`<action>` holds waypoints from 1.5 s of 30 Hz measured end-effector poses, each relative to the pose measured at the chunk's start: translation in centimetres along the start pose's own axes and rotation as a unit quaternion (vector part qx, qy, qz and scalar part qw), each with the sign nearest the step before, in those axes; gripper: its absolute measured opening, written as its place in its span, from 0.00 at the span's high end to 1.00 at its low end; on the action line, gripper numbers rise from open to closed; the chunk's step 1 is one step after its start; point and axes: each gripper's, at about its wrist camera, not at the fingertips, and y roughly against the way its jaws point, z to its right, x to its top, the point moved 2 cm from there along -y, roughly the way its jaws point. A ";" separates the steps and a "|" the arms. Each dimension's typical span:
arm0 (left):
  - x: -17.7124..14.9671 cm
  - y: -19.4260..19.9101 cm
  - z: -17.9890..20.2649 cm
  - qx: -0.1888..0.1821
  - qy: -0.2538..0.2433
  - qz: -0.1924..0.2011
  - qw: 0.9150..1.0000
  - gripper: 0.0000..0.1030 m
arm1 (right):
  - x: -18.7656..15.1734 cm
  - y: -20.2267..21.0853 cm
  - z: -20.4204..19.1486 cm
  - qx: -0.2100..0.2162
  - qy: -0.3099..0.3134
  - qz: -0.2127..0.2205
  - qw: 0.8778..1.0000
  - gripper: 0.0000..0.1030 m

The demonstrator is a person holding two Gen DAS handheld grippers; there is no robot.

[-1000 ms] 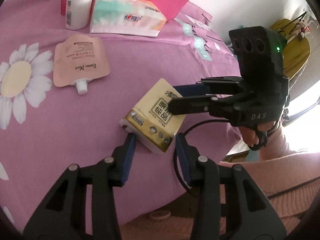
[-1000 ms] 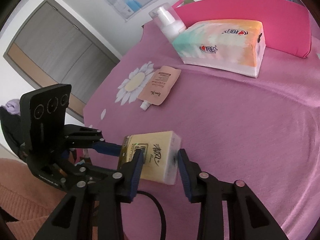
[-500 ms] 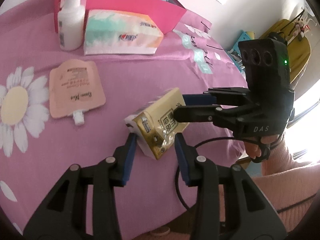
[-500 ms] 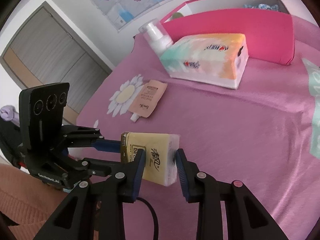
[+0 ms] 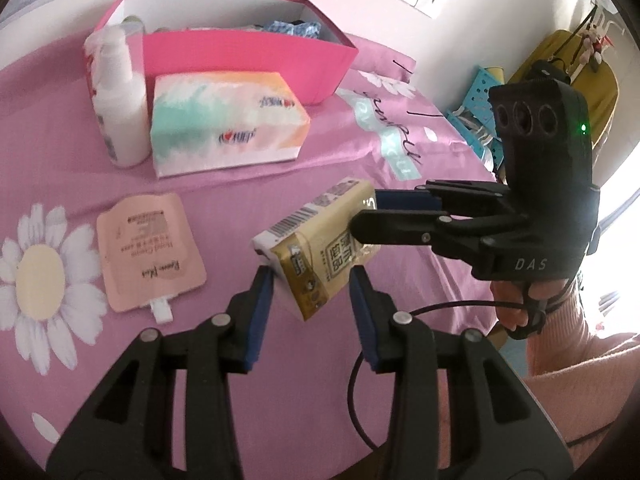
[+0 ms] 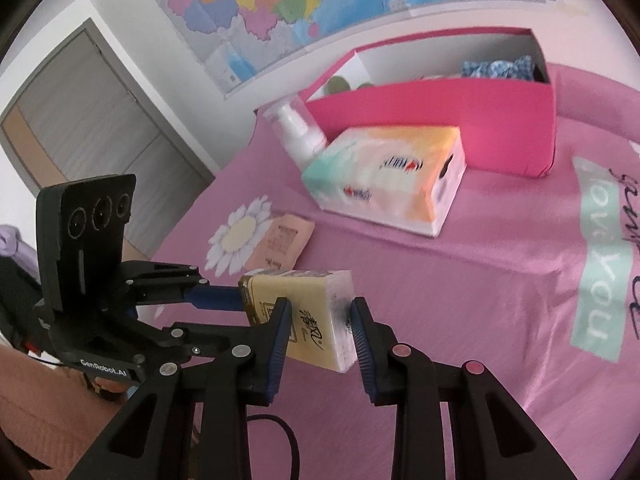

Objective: Organize soft objects
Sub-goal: 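Lift the yellow tissue pack and carry it over the pink box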

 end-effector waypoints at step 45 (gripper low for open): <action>7.1 2.8 0.1 0.043 -0.044 0.069 0.996 0.60 | 6.3 2.7 0.6 0.000 0.004 0.076 0.997 0.70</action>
